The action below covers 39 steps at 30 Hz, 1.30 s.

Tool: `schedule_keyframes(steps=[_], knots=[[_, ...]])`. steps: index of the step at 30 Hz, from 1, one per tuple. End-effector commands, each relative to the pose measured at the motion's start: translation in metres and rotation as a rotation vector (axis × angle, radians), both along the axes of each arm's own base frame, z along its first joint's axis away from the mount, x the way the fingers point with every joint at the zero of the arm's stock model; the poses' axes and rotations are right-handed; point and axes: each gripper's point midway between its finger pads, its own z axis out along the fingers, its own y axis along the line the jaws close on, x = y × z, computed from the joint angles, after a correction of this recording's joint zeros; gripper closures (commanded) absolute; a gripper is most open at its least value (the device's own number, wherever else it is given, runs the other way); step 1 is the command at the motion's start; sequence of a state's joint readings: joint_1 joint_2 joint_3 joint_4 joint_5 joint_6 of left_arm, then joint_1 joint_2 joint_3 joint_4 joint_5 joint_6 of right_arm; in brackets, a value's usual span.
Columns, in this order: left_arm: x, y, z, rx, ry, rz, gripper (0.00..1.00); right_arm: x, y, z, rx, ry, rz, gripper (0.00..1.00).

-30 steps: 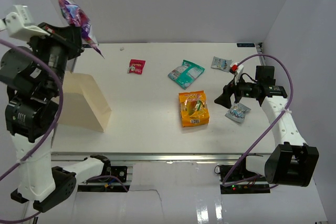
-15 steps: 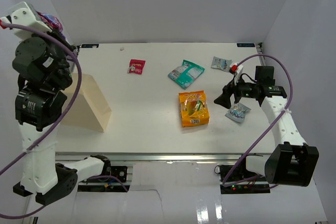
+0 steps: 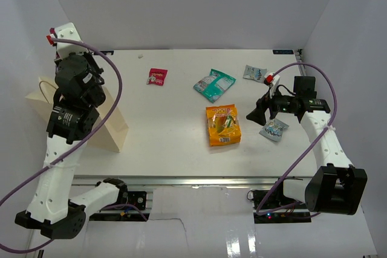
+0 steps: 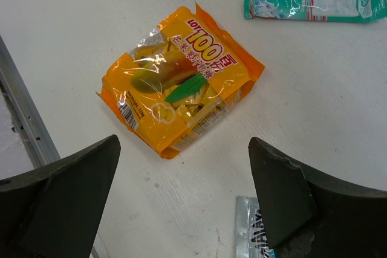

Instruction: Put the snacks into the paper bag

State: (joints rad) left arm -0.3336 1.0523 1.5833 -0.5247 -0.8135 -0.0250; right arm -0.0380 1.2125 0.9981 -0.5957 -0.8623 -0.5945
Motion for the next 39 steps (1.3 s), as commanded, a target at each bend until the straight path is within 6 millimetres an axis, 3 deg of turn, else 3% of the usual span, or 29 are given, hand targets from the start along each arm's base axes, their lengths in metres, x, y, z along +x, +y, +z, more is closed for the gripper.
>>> schedule_keyframes(steps=[1, 6, 10, 17, 21, 22, 23, 26, 31, 33, 34, 39], knots=[[-0.016, 0.014, 0.011, -0.014, -0.076, 0.044, 1.0, -0.001, 0.002, 0.002, 0.002, -0.034, 0.013, 0.07], [-0.011, 0.022, -0.019, 0.008, -0.011, 0.065, 1.0, -0.002, 0.002, 0.001, -0.001, -0.039, 0.016, 0.07], [-0.006, 0.043, -0.03, 0.019, 0.018, 0.113, 1.0, -0.003, 0.002, 0.001, 0.0, -0.042, 0.019, 0.08], [0.011, 0.053, -0.048, -0.016, 0.051, 0.106, 0.98, -0.006, 0.003, 0.002, 0.004, -0.042, 0.021, 0.08], [0.012, 0.053, -0.051, -0.048, 0.052, 0.104, 0.7, -0.009, 0.003, 0.002, 0.005, -0.042, 0.028, 0.08], [0.011, 0.052, -0.051, -0.053, 0.052, 0.101, 0.51, -0.009, 0.003, 0.001, 0.005, -0.043, 0.032, 0.08], [0.009, 0.051, -0.046, -0.068, 0.038, 0.1, 0.42, -0.01, 0.004, 0.001, 0.007, -0.041, 0.035, 0.08], [0.003, 0.049, -0.047, -0.09, 0.047, 0.088, 0.28, -0.01, 0.005, 0.002, 0.012, -0.041, 0.04, 0.08], [-0.015, 0.038, -0.035, -0.146, 0.021, 0.022, 0.21, -0.009, 0.011, 0.003, 0.036, -0.024, 0.064, 0.08], [-0.02, 0.021, -0.019, -0.161, -0.006, -0.086, 0.16, -0.007, 0.018, -0.002, 0.036, 0.026, 0.066, 0.07], [-0.02, 0.009, -0.013, -0.167, -0.013, -0.157, 0.15, -0.015, 0.034, -0.005, 0.032, 0.061, 0.106, 0.07], [-0.029, -0.029, 0.018, -0.231, -0.065, -0.369, 0.14, 0.008, 0.045, -0.038, -0.09, 0.197, -0.086, 0.02]])
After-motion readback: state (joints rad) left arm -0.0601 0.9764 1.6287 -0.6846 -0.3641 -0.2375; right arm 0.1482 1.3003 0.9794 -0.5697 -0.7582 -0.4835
